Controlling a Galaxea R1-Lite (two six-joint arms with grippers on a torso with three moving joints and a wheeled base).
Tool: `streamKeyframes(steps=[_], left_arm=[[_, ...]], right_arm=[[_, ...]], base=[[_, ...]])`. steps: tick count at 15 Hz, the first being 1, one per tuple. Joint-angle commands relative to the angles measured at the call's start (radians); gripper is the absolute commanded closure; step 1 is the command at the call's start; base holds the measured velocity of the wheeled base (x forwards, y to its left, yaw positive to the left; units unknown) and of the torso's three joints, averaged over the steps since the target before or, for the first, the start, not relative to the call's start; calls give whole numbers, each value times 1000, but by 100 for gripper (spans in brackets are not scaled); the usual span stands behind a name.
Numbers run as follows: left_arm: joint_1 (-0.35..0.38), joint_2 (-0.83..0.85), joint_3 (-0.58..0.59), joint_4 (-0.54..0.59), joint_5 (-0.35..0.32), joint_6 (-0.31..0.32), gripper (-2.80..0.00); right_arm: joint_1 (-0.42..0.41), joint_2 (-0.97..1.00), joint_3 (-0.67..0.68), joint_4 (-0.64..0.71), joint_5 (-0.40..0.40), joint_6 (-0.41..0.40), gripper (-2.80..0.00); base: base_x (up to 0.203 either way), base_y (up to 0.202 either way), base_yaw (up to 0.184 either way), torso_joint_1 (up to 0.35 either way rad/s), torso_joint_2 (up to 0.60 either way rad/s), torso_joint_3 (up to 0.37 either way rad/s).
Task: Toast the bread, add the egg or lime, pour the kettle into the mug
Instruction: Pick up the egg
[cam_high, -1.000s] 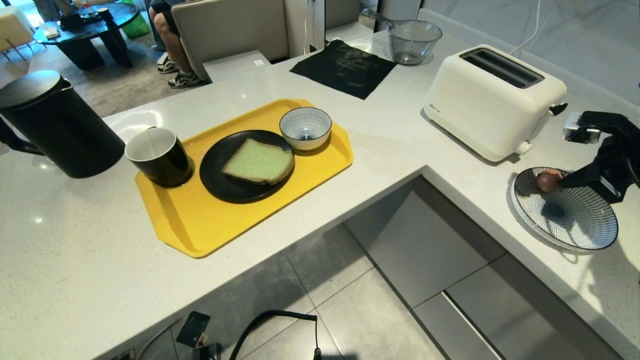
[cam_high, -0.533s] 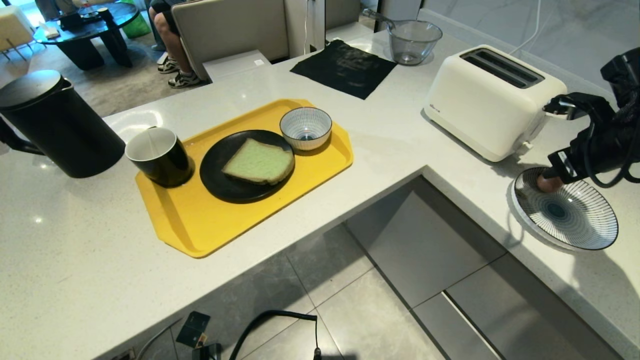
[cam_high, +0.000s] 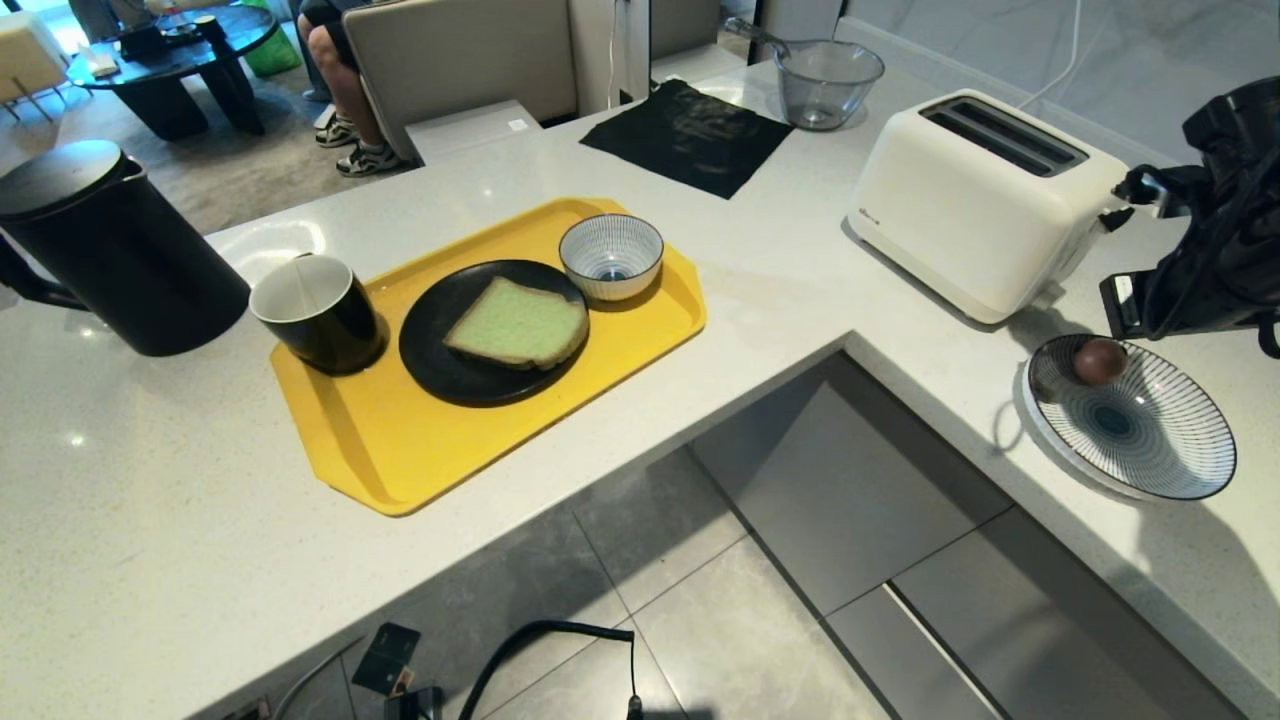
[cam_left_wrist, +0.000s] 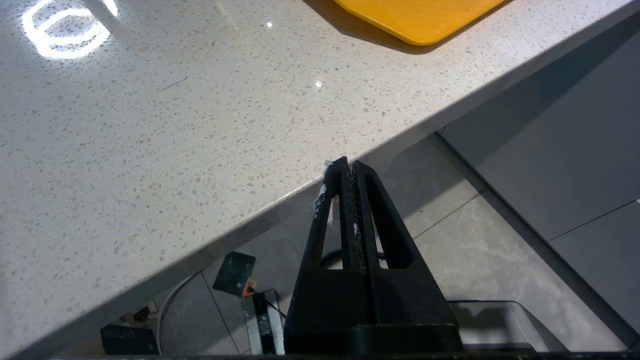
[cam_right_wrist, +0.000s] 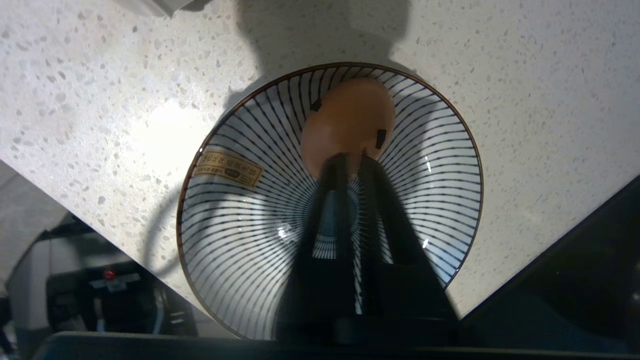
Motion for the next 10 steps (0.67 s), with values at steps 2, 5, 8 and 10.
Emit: streamKeyframes(steps=[2,5,8,10], left_arm=[[0,0,14,-1,1,-1,0],[2,0,14,-1,1,-1,0],[0,0,14,-1,1,-1,0],[0,0,14,-1,1,-1,0]], right_arm=[[5,18,0,3,-37,60,-280],[23,48,-5,3,-74,180,-280],[22,74,2,5,-104,225,-280],[17,96,-9,0,-103,230,-280]], base=[[0,0,0,0,0,0],[0,0,0,0,0,0],[0,0,0,0,0,0],[0,0,0,0,0,0]])
